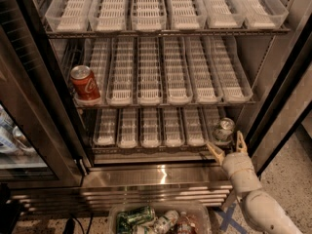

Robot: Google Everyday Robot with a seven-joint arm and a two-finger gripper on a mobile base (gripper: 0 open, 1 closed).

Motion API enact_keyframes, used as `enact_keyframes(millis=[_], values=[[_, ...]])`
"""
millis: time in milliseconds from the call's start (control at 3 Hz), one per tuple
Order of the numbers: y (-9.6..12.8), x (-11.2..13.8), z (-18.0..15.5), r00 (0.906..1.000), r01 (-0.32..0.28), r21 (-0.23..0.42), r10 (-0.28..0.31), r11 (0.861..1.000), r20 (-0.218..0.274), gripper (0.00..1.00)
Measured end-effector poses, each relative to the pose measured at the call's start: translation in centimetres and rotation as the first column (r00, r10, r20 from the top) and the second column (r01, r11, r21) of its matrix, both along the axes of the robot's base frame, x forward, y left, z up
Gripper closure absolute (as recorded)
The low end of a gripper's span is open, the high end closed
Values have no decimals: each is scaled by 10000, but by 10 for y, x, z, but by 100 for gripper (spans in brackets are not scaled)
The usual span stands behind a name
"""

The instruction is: Pick 7up can from bottom shelf of fridge

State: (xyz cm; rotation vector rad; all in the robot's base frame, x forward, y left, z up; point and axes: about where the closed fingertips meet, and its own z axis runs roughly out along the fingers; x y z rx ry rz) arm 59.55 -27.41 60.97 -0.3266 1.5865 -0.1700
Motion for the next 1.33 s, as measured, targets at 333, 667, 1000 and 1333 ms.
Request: enact_keyframes(millis=[333, 667, 1000, 1333], values=[[-6, 7, -2, 9998, 175, 136, -177, 9998, 117, 22], [-10, 13, -5, 9995, 293, 240, -296, 9993, 130, 23], [-14, 23, -5, 9990, 376, 279, -382, 9989, 211, 28], [-15, 25, -5, 9990, 394, 310, -401, 9987, 214, 29]])
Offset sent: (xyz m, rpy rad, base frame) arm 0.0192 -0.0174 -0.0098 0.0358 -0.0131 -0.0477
